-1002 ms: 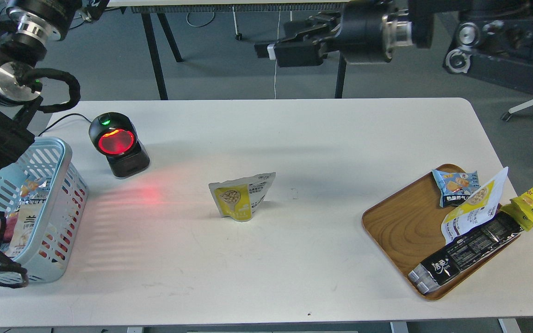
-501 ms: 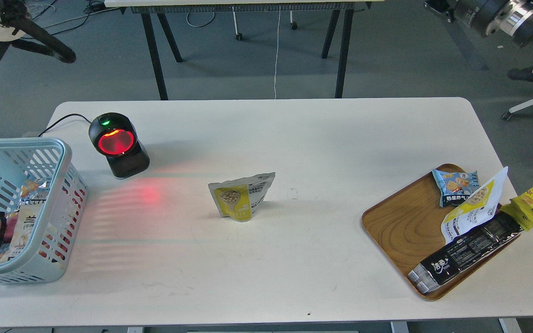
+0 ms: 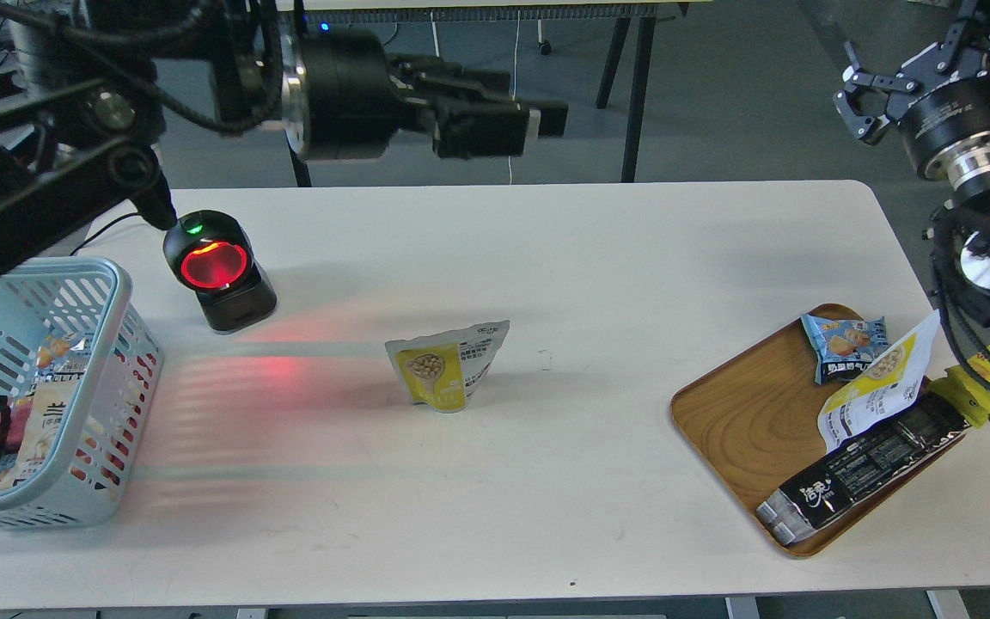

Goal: Scan snack and place in basket
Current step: 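Reach the left gripper to the yellow packet and grasp it, then lift the yellow packet and hold it in front of the scanner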

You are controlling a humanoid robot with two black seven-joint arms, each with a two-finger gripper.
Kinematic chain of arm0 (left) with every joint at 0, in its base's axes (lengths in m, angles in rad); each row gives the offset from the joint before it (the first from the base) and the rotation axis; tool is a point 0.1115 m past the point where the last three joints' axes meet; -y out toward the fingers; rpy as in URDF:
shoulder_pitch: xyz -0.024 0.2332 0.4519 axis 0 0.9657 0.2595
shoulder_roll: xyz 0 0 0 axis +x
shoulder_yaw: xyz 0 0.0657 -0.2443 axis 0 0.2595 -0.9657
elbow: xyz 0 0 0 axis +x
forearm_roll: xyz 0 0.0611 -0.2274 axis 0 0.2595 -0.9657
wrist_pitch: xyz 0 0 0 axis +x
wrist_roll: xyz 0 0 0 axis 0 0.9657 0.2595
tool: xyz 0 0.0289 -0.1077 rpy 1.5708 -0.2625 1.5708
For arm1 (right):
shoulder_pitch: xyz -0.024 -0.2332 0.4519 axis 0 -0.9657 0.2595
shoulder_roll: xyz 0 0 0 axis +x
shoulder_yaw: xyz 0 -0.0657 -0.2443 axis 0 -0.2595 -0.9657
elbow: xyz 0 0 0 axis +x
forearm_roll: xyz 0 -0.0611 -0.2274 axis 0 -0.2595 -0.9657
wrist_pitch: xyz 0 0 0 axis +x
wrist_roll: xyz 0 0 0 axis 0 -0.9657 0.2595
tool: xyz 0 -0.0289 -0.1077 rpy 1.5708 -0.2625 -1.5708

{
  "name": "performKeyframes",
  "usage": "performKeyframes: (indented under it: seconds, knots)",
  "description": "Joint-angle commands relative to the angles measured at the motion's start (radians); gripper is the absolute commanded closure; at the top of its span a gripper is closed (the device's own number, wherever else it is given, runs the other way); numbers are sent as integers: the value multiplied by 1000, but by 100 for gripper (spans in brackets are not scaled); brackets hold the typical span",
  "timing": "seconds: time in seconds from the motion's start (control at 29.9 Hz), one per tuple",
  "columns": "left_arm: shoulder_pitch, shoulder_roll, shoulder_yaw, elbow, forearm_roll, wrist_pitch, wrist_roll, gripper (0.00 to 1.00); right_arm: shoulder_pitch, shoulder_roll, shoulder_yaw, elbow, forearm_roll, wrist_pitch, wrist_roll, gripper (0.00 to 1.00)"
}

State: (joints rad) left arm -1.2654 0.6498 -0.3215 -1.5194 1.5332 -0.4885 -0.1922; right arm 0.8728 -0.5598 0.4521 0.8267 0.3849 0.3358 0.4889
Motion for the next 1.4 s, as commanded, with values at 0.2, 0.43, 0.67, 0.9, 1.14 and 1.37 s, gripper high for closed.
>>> performKeyframes:
  seconds: [0.2,0.43,0.67,0.9,1.14,1.37]
  knots:
    - [199,1,62,-84,513,0,0,15,-67,64,82,-11,2,8,0,1]
    - [299,-4,73,-76,649,0,4,15,-67,63,85,-11,0,11,0,1]
    - [334,-30,75,8,649,0,0,19,-67,63,83,-11,0,11,0,1]
    - [336,-47,79,13,649,0,-53,73,-66,63,83,-14,-1,14,0,1]
    - [340,-50,67,13,649,0,-49,83,-67,61,82,-18,-1,15,0,1]
    - [333,-39,64,10,649,0,-53,96,-67,61,80,-18,-3,15,0,1]
